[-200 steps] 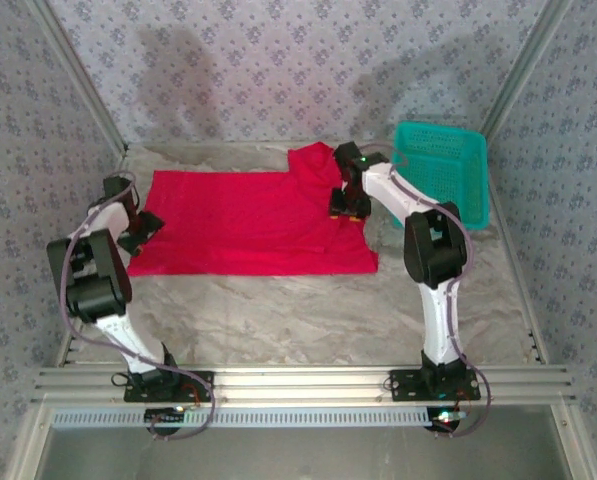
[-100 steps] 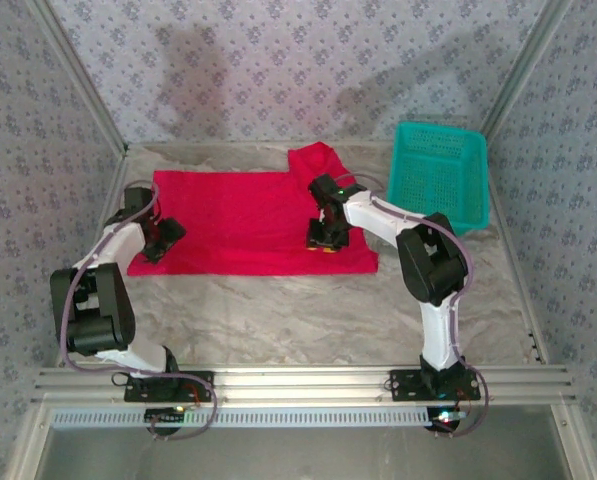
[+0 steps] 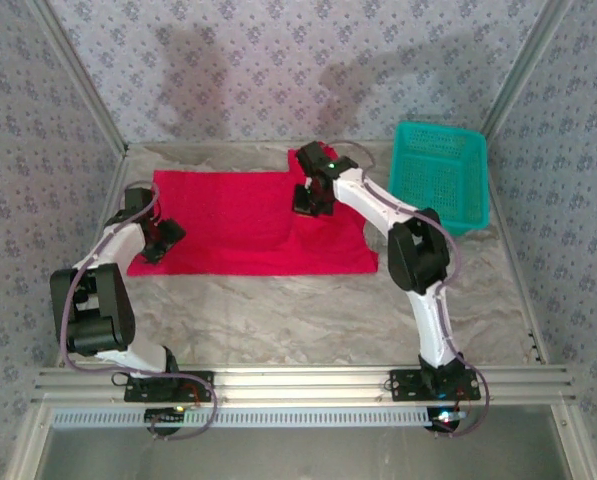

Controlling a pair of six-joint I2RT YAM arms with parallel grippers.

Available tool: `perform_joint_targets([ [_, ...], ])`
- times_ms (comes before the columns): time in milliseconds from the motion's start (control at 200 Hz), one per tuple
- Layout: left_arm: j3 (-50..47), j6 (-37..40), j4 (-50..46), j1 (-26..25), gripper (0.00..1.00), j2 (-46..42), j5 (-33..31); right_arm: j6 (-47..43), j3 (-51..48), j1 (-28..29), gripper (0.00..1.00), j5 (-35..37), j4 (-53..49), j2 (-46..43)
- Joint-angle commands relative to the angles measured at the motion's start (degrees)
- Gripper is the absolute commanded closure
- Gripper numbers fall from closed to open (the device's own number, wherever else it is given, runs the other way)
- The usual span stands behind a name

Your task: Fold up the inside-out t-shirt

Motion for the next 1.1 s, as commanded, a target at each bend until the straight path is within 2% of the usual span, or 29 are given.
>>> perform_joint_targets([
  [0,2.4,1.5,-3.1,0.0,0.33,-1.8,-1.3,-3.3,13.3,-0.4,0.65,-0.2,-7.6,10.9],
  [85,3.1,1.6,-3.8,0.0,0.33,-2.2,-0.3,-4.5,26.3,-0.5,0.55,-0.6,-14.4,16.9],
  [155,3.6,1.4,-4.1,-0.1,0.33,-2.6,1.0,-5.9,28.2,-0.5,0.54,0.2,-17.1,16.2],
  [250,3.9,0.9,-3.9,-0.3,0.33,-3.7,2.6,-7.2,16.3,0.3,0.53,2.0,-13.1,7.3],
  [365,3.0,-0.4,-1.5,-0.7,0.33,-4.1,5.7,-5.6,-6.9,1.1,0.51,3.8,-2.5,-6.7],
  [500,1.8,-2.5,4.2,-0.8,0.32,-0.6,12.3,-4.5,-23.5,0.3,0.5,4.0,8.1,-14.7],
  [695,2.8,-2.5,8.0,0.3,0.32,7.8,16.1,-1.2,-29.6,-2.2,0.5,0.5,11.4,-11.9],
  [800,1.9,-1.2,8.7,2.9,0.32,10.5,15.8,-1.0,-33.5,-3.1,0.5,0.8,12.3,-11.3],
  [894,-0.5,-1.7,10.0,6.2,0.32,13.1,18.2,-0.9,-37.4,-3.9,0.5,0.8,12.3,-11.6],
  [984,-4.3,-2.6,12.7,8.0,0.33,13.5,20.5,-1.0,-42.3,-3.6,0.5,0.6,14.2,-12.9],
  [1094,-9.3,-3.3,13.3,8.1,0.33,10.5,20.1,-0.9,-49.5,-2.2,0.5,0.6,14.9,-15.6],
])
